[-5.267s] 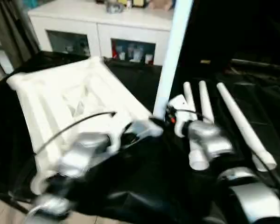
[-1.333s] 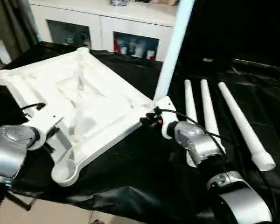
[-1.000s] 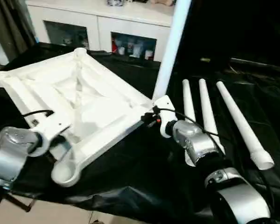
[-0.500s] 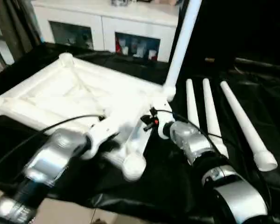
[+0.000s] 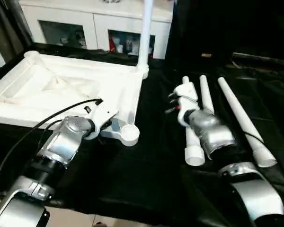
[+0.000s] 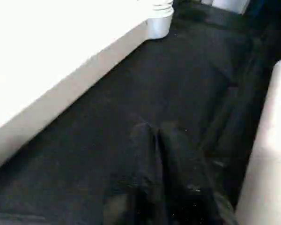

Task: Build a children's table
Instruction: Insert table leg to table base

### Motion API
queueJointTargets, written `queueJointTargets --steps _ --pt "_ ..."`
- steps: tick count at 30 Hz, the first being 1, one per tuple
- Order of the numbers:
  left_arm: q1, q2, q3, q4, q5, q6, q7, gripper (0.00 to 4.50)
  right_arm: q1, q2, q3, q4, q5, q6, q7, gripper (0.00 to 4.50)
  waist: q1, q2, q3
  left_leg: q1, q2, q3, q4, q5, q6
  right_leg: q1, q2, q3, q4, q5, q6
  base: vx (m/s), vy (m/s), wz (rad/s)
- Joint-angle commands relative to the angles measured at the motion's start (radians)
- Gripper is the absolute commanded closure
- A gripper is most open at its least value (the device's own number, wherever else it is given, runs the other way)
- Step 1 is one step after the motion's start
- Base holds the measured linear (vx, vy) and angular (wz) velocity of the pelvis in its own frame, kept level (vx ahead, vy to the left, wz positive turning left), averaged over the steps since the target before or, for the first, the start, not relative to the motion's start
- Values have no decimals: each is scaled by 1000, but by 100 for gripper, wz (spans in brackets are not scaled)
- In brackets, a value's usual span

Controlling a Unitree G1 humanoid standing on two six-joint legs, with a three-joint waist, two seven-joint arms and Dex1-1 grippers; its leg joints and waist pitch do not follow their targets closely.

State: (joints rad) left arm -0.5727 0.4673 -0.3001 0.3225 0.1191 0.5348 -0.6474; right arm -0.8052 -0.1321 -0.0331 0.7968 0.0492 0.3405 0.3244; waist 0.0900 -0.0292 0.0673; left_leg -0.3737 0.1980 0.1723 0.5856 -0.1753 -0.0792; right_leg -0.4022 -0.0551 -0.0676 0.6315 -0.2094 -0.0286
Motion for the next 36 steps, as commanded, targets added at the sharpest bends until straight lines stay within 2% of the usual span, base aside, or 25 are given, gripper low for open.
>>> queueJointTargets --steps 1,3,5,7,10,11,12,13,14,15,17,18,20,22,23,26,27,28,29,31,32,33,34,35,36 --pt "9 1 6 -69 -38 -1 -44 450 -27 -26 -16 -22 1 76 -27 372 6 22 -88 15 29 -10 -52 -34 15 69 -79 53 -45 161 -252 0 0 0" --pt "26 14 5 -114 -68 22 -75 450 -43 -50 -23 -31 -7 164 -57 365 10 19 -84 18 30 -8 -54 -43 2 66 -77 53 -46 139 -258 0 0 0" --pt "32 21 5 -133 -77 29 -84 450 -49 -60 -29 -37 -7 201 -69 340 15 18 -81 18 30 -7 -55 -72 -10 65 -79 54 -49 96 -245 0 0 0" --pt "38 31 18 -174 -84 52 -93 450 -53 -85 -52 -95 1 315 -97 321 16 11 -78 18 28 -7 -58 -82 -23 67 -77 55 -53 56 -218 0 0 0" --pt "38 31 24 -183 -83 58 -95 450 -55 -91 -60 -112 4 348 -101 307 20 13 -77 17 27 -6 -58 -100 -37 64 -80 56 -56 12 -196 0 0 0" --pt "33 31 36 -190 -79 60 -88 450 -56 -101 -72 -135 8 387 -105 285 20 8 -76 17 26 -5 -59 -107 -39 64 -81 57 -59 -2 -192 0 0 0" --pt "19 30 55 -186 -73 67 -70 417 -58 -116 -81 -156 10 431 -106 278 22 10 -77 18 26 -6 -59 -106 -41 64 -81 58 -58 -14 -184 0 0 0" --pt "8 44 66 -200 -81 85 -84 417 -57 -135 -83 -178 11 490 -106 278 22 10 -77 18 26 -7 -59 -104 -43 64 -78 57 -58 -14 -178 0 0 0" --pt "8 45 67 -201 -82 87 -85 409 -57 -137 -83 -180 11 496 -106 265 21 9 -77 18 24 -7 -59 -97 -45 66 -76 57 -57 -8 -176 0 0 0" --pt "0 67 77 -227 -105 113 -113 404 -50 -155 -82 -208 13 559 -105 253 23 9 -77 17 24 -8 -58 -88 -46 65 -76 57 -56 3 -174 0 0 0" --pt "0 70 78 -232 -109 117 -119 392 -48 -158 -82 -213 14 567 -105 240 24 9 -78 16 22 -7 -57 -80 -46 64 -75 57 -55 12 -173 0 0 0" --pt "1 82 87 -258 -136 138 -145 369 -39 -163 -83 -231 18 596 -104 223 23 8 -77 16 22 -6 -56 -84 -48 64 -77 57 -56 6 -173 0 0 0" --pt "13 99 107 -340 -215 184 -213 365 -18 -166 -100 -268 36 653 -102 216 23 8 -77 16 23 -6 -57 -84 -50 64 -79 57 -55 -3 -178 0 0 0" --pt "29 104 113 -402 -267 213 -261 359 -5 -164 -114 -292 46 692 -106 206 24 9 -77 15 24 -5 -56 -68 -48 63 -77 56 -52 27 -192 0 0 0" --pt "37 102 114 -425 -287 229 -277 334 0 -161 -122 -305 51 711 -110 187 25 9 -79 15 24 -5 -55 -67 -48 64 -77 56 -50 33 -194 0 0 0" --pt "49 99 109 -457 -308 247 -292 319 6 -153 -138 -332 68 759 -106 172 23 7 -76 15 22 -4 -56 -86 -51 64 -76 57 -55 -2 -185 0 0 0" --pt "58 96 102 -480 -320 262 -299 307 15 -145 -142 -355 78 801 -100 159 23 8 -73 15 22 -4 -58 -98 -52 62 -76 57 -59 -32 -174 0 0 0" --pt "59 96 101 -485 -322 266 -299 282 18 -144 -140 -363 78 811 -100 137 24 6 -73 17 23 -5 -59 -109 -56 62 -76 58 -61 -62 -164 0 0 0" --pt "59 96 101 -485 -322 266 -299 282 18 -144 -140 -363 78 811 -100 137 24 7 -73 18 23 -5 -59 -112 -58 61 -77 57 -62 -74 -161 0 0 0" --pt "64 96 95 -501 -329 277 -297 277 35 -145 -120 -377 74 834 -99 126 23 -1 -72 17 23 -4 -60 -113 -60 60 -77 58 -65 -99 -148 0 0 0" --pt "66 98 93 -508 -334 282 -297 265 41 -146 -115 -385 75 841 -101 115 25 1 -72 17 23 -5 -60 -111 -60 61 -78 58 -64 -103 -146 0 0 0" --pt "71 101 92 -523 -343 290 -298 237 46 -143 -114 -392 76 868 -107 94 26 -2 -72 15 22 -5 -60 -99 -59 61 -78 58 -64 -103 -141 0 0 0" --pt "73 101 92 -528 -346 293 -298 235 48 -142 -116 -393 77 875 -109 89 25 1 -73 15 23 -5 -60 -98 -61 60 -78 58 -63 -102 -140 0 0 0" --pt "78 98 93 -544 -354 302 -293 236 51 -139 -112 -385 78 911 -109 84 24 -4 -72 15 22 -5 -60 -97 -61 60 -76 58 -64 -104 -139 0 0 0" --pt "79 98 92 -549 -356 305 -291 229 55 -138 -107 -383 76 917 -109 77 24 -2 -74 15 23 -5 -60 -90 -60 61 -76 58 -61 -92 -139 0 0 0"
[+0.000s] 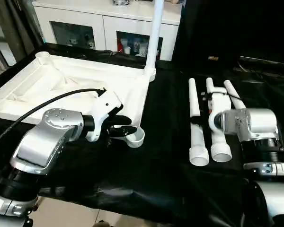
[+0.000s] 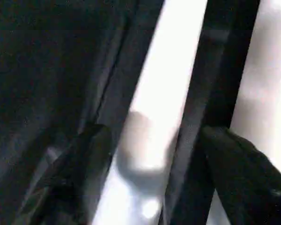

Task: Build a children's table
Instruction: Insert table leg to table base

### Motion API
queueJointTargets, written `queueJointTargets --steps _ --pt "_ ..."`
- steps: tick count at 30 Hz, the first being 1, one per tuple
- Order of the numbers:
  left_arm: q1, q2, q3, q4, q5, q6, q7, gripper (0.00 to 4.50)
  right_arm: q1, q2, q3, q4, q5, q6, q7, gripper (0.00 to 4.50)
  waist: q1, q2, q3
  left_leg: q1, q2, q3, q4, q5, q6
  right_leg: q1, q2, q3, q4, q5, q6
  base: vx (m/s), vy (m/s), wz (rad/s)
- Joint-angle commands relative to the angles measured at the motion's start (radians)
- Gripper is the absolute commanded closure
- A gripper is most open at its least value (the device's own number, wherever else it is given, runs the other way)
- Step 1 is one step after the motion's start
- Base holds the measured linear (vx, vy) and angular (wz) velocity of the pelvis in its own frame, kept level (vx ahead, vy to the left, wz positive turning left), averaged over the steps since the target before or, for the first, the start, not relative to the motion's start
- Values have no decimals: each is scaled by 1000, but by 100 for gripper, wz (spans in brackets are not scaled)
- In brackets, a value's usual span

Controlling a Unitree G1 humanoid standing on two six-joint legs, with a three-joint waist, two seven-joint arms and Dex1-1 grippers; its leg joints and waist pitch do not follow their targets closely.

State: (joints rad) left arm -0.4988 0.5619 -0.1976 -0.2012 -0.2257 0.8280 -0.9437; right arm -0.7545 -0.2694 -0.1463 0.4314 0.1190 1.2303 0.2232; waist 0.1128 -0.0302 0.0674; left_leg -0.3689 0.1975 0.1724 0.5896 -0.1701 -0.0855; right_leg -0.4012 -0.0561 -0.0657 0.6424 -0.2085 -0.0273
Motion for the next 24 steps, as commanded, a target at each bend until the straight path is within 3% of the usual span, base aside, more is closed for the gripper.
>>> queueJointTargets --steps 1,3,5,7,8,11,13,17,24 --pt "6 2 -12 -27 -11 13 7 229 12 0 13 -18 8 31 -3 77 2 -1 -74 9 22 -5 -63 -88 -53 60 -75 56 -72 -84 -139 0 0 0" --pt "7 1 -15 -33 -11 16 10 189 27 5 14 -25 17 43 1 70 2 -1 -73 10 23 -5 -63 -93 -54 59 -76 56 -73 -91 -136 0 0 0" --pt "7 1 -17 -35 -11 17 11 190 36 10 16 -23 23 57 9 70 2 -2 -74 10 22 -5 -63 -92 -55 59 -75 56 -73 -95 -132 0 0 0" --pt "6 1 -18 -38 -11 17 13 181 49 19 14 -21 29 73 13 101 3 -2 -74 10 22 -5 -63 -87 -54 60 -76 56 -73 -95 -128 0 0 0" --pt "5 2 -18 -39 -12 17 15 151 53 19 15 -22 31 77 15 107 3 -2 -74 9 23 -5 -63 -85 -55 59 -76 56 -74 -94 -125 0 0 0" --pt "3 2 -17 -42 -16 16 24 145 55 21 11 -19 33 81 15 133 3 -4 -74 10 23 -5 -64 -91 -59 59 -76 56 -75 -107 -120 0 0 0" --pt "3 3 -18 -42 -16 12 30 111 55 21 9 -14 34 77 13 151 3 -5 -74 11 23 -5 -63 -94 -60 58 -76 56 -75 -113 -118 0 0 0" --pt "7 5 -21 -37 -7 -2 41 108 55 22 3 -1 36 68 11 182 3 -6 -75 9 22 -5 -62 -80 -58 60 -76 56 -73 -94 -118 0 0 0" --pt "-11 -43 42 3 -34 1 93 108 44 44 -60 24 53 38 -19 236 3 -7 -75 9 21 -3 -61 -88 -58 60 -76 56 -75 -108 -120 0 0 0"
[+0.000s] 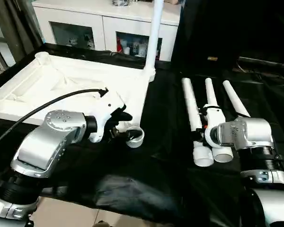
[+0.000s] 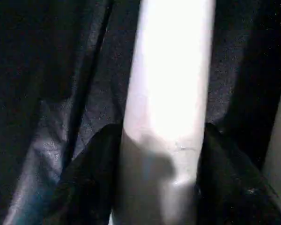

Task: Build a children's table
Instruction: Insert table leg to table base

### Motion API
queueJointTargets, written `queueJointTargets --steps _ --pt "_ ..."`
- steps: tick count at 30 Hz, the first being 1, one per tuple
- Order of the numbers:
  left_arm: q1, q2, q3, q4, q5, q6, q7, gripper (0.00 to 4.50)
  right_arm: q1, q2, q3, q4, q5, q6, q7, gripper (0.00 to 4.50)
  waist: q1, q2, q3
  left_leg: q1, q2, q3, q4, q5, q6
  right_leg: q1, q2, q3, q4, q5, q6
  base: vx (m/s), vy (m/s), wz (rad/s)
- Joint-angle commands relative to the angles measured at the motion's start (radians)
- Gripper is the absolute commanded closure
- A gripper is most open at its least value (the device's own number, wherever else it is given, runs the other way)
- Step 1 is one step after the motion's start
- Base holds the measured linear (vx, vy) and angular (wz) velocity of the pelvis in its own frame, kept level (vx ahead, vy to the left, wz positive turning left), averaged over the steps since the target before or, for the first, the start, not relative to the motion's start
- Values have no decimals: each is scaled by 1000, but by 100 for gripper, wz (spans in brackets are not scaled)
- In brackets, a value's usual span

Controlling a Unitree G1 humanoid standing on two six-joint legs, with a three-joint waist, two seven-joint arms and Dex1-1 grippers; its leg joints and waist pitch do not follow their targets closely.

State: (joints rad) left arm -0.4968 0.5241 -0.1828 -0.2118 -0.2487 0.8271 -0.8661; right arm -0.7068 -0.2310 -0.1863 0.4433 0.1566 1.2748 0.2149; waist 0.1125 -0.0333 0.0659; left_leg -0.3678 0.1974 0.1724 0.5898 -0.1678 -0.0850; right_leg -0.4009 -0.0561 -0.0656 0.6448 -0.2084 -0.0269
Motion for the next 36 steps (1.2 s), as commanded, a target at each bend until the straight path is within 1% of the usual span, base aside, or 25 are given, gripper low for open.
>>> queueJointTargets --steps 1,4,6,8,9,10,11,12,13,14,15,16,17,18,20,23,26,29,30,31,32,33,34,35,36 --pt "-16 -15 38 20 -19 3 23 108 -7 8 -27 15 18 -10 -13 247 4 -4 -73 8 19 -2 -60 -99 -59 58 -76 56 -79 -118 -120 0 0 0" --pt "-23 -38 62 35 -39 9 38 108 -14 12 -41 21 24 -24 -17 253 4 -5 -72 8 19 -4 -62 -111 -59 58 -76 55 -82 -149 -110 0 0 0" --pt "-54 -123 148 81 -106 23 94 108 -33 27 -91 28 47 -57 -30 257 4 -4 -73 12 20 -3 -61 -120 -60 56 -77 55 -83 -154 -115 0 0 0" --pt "-62 -139 165 92 -116 27 107 108 -35 29 -97 26 50 -70 -31 259 5 -4 -73 10 20 -5 -61 -130 -59 57 -78 54 -84 -163 -120 0 0 0" --pt "-80 -170 195 114 -129 26 136 108 -41 38 -116 19 65 -98 -26 259 6 -5 -73 10 21 -5 -62 -132 -56 56 -78 53 -85 -168 -114 0 0 0" --pt "-83 -176 202 118 -132 26 142 108 -42 40 -120 18 68 -104 -25 260 4 -7 -73 8 19 -4 -61 -131 -53 56 -76 54 -85 -162 -111 0 0 0" --pt "-139 -263 290 182 -176 39 229 108 -45 64 -152 -23 115 -231 21 261 6 -5 -75 9 21 -5 -61 -127 -54 58 -78 54 -84 -156 -112 0 0 0" --pt "-160 -291 317 207 -189 48 258 108 -47 79 -177 -40 142 -287 36 261 8 -6 -75 7 18 -3 -56 -136 -50 58 -81 54 -87 -157 -116 0 0 0" --pt "-178 -312 335 228 -203 57 279 108 -43 93 -186 -68 168 -362 78 261 9 -7 -76 6 21 -3 -56 -133 -37 57 -82 53 -87 -146 -118 0 0 0" --pt "-191 -327 345 243 -215 65 290 108 -36 102 -184 -98 186 -417 122 261 9 -9 -76 4 21 -3 -56 -133 -31 58 -82 53 -86 -144 -117 0 0 0" --pt "-196 -334 349 249 -219 69 294 108 -34 106 -183 -109 193 -430 136 262 10 -10 -78 2 22 -5 -56 -116 -19 61 -81 51 -83 -126 -115 0 0 0" --pt "-217 -364 361 271 -239 85 309 108 -26 122 -181 -162 232 -469 206 262 10 -5 -77 3 22 -4 -55 -105 -9 58 -77 52 -81 -99 -121 0 0 0" --pt "-226 -378 365 280 -249 94 312 108 -22 128 -181 -189 258 -457 240 262 11 -6 -78 4 21 -3 -53 -103 -2 59 -77 52 -80 -84 -125 0 0 0" --pt "-235 -390 366 292 -256 99 316 108 -15 134 -176 -224 289 -445 282 262 12 -8 -79 2 22 -5 -54 -82 15 62 -76 51 -77 -52 -135 0 0 0" --pt "-245 -400 366 310 -258 100 325 108 -3 137 -165 -264 321 -427 330 262 13 -7 -80 2 21 -6 -53 -74 32 63 -75 50 -77 -32 -145 0 0 0" --pt "-284 -443 401 366 -278 106 368 108 48 128 -91 -367 374 -402 453 262 19 -3 -80 3 24 -7 -53 -73 36 65 -77 49 -80 -30 -151 0 0 0" --pt "-315 -479 435 377 -319 123 385 108 85 120 -33 -408 401 -410 514 262 27 -7 -79 4 26 -7 -55 -79 27 65 -81 49 -83 -59 -157 0 0 0" --pt "-335 -506 469 374 -371 135 401 108 103 111 6 -418 399 -430 534 263 31 -8 -77 4 25 -7 -55 -98 20 62 -83 49 -87 -103 -150 0 0 0" --pt "-344 -521 494 367 -408 149 406 108 109 108 19 -421 394 -436 546 263 33 -10 -76 4 25 -7 -55 -102 16 62 -84 49 -90 -123 -147 0 0 0" --pt "-345 -521 495 367 -410 150 406 108 109 108 20 -421 393 -436 546 263 34 -10 -76 2 24 -6 -54 -101 15 62 -84 49 -91 -130 -145 0 0 0" --pt "-345 -521 495 367 -410 150 406 108 109 108 20 -421 393 -436 546 263 35 -10 -75 2 24 -6 -55 -102 15 62 -84 49 -92 -135 -142 0 0 0" --pt "-354 -540 527 361 -459 169 416 108 117 100 34 -428 392 -437 564 263 35 -14 -76 3 24 -7 -55 -99 17 61 -82 49 -90 -136 -137 0 0 0" --pt "-355 -544 537 358 -473 176 418 108 118 99 37 -429 392 -439 568 263 36 -13 -75 2 23 -6 -54 -99 19 61 -82 49 -92 -137 -137 0 0 0" --pt "-357 -550 550 353 -491 187 421 108 121 95 41 -431 393 -444 571 263 35 -16 -75 1 23 -6 -54 -97 20 62 -82 49 -91 -138 -136 0 0 0" --pt "-357 -552 554 350 -497 192 422 108 122 94 43 -432 395 -446 572 263 38 -14 -76 0 24 -7 -54 -91 22 62 -83 48 -91 -131 -136 0 0 0"
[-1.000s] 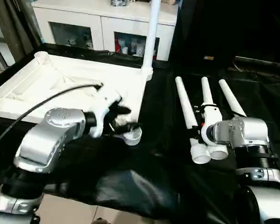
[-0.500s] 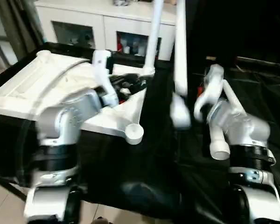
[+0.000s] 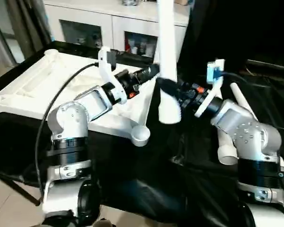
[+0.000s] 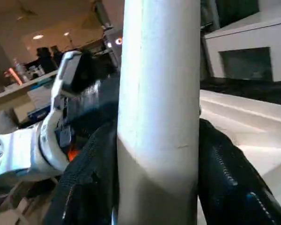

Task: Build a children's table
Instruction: Insert table leg to table base

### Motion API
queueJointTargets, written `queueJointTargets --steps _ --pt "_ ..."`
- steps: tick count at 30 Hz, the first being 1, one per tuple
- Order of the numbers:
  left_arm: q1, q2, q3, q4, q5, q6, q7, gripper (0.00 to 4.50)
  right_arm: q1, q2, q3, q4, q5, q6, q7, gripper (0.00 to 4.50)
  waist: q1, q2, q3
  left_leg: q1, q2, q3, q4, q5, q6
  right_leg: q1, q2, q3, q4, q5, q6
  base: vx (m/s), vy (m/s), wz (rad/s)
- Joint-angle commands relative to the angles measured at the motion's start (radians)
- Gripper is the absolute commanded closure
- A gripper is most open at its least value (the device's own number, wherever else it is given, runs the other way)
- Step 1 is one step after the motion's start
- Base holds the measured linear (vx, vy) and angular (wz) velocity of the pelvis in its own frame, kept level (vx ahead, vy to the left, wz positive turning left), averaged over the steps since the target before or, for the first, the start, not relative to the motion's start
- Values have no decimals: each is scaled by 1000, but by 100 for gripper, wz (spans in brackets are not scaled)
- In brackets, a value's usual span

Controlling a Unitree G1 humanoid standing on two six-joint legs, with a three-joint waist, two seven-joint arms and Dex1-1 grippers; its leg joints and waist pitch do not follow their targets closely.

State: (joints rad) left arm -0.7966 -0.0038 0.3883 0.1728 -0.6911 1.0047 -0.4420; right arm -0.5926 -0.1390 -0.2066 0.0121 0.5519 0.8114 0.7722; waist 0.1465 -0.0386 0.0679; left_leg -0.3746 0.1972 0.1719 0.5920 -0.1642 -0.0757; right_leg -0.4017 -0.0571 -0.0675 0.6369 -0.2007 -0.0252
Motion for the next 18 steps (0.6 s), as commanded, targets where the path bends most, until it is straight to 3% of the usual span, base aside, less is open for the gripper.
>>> queueJointTargets --steps 1,4,9,10,15,18 --pt "-51 -18 -26 -39 -42 11 -6 108 2 4 55 5 3 15 6 263 3 -8 -79 8 25 -7 -57 -88 16 61 -81 50 -82 -128 -136 0 0 0" --pt "-34 3 -35 -20 3 -1 18 108 -24 6 25 32 16 -14 -19 263 2 -9 -79 8 25 -7 -58 -91 16 61 -81 50 -82 -131 -131 0 0 0" --pt "-19 15 9 -24 -57 32 30 69 -65 18 -44 65 37 -60 -61 264 0 -8 -79 8 24 -7 -58 -91 6 60 -82 50 -81 -141 -135 0 0 0" --pt "-19 15 9 -24 -57 32 30 39 -65 18 -44 65 37 -60 -61 264 0 -8 -79 8 24 -6 -57 -84 7 61 -80 50 -80 -123 -137 0 0 0" --pt "-28 0 46 -39 -126 54 36 19 -44 -11 17 48 14 -61 -26 264 2 -8 -82 7 25 -6 -55 -63 15 65 -80 48 -75 -66 -152 0 0 0" --pt "-37 -16 54 -44 -155 54 47 0 -22 -26 91 41 -30 -62 -18 264 1 -8 -81 6 25 -6 -55 -58 18 64 -79 48 -75 -50 -156 0 0 0"
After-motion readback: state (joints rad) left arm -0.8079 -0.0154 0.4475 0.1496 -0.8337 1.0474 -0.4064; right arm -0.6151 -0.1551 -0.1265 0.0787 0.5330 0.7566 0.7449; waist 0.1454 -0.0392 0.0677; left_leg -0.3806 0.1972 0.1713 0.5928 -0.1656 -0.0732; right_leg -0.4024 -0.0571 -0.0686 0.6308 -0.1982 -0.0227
